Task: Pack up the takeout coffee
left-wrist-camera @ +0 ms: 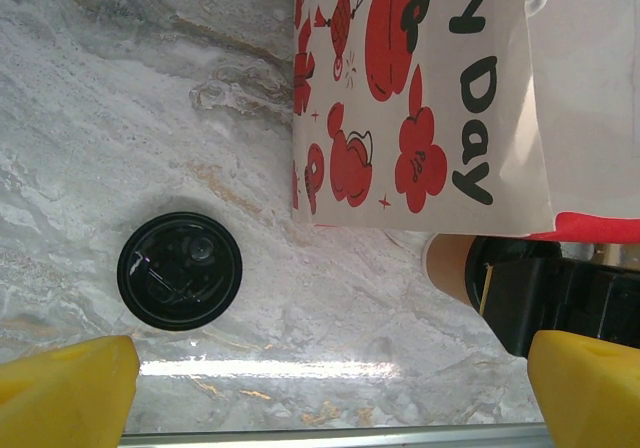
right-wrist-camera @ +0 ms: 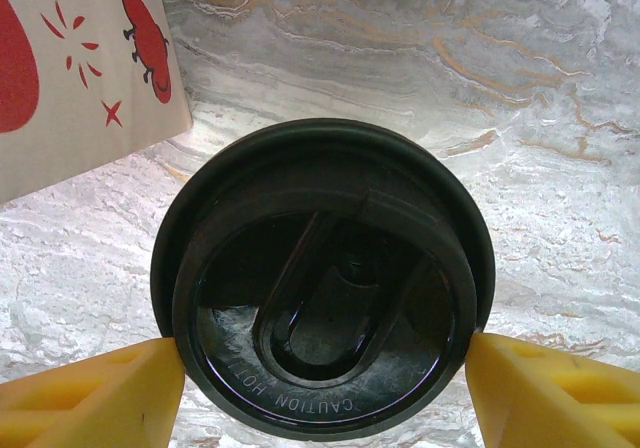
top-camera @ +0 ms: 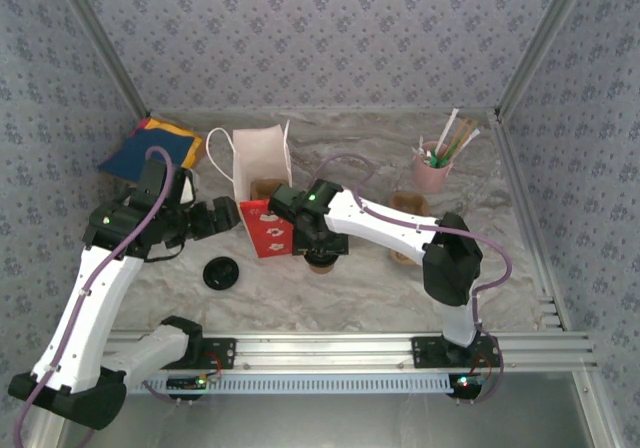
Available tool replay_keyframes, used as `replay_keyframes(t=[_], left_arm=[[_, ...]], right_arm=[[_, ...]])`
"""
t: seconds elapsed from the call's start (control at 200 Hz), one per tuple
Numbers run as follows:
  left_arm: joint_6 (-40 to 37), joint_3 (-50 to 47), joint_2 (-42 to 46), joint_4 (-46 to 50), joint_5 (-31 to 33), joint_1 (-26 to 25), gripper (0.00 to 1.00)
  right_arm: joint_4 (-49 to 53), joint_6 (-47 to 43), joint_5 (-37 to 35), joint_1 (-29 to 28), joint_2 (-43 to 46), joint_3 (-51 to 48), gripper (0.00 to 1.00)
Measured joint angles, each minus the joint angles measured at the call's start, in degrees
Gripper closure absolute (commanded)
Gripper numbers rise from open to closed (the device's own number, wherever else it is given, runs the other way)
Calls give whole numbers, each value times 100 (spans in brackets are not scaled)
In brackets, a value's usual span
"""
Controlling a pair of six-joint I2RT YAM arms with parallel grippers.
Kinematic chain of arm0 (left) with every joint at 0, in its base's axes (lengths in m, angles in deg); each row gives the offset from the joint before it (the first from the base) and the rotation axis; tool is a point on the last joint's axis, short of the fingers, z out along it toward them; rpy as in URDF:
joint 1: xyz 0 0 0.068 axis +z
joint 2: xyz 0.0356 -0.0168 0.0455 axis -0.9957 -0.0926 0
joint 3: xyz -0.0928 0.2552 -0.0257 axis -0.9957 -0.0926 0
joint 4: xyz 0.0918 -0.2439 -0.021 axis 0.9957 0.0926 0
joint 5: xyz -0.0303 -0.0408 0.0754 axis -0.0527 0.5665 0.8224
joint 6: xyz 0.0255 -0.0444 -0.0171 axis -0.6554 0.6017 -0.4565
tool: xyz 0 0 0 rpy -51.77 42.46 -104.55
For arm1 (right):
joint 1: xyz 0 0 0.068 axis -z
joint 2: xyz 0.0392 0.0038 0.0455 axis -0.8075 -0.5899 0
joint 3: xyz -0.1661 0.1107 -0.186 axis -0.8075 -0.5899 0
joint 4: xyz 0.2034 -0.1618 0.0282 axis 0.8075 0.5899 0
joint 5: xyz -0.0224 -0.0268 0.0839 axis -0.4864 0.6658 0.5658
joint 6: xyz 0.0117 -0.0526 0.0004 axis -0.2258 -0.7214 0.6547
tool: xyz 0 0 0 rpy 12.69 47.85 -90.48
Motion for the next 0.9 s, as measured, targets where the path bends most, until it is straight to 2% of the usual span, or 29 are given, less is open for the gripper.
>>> replay_keyframes(t=[0.39,0.584,0.904], left_arm=[[-22,0,0,2,-2,11,0],[-24,0,0,2,-2,11,0],[-22,-2,0,0,-2,11,0]], right_arm=[[0,-2,22,17,0,0,24],[17,-4,17,17,-24,0,19],[42,-4,20,20,-46,0,23]])
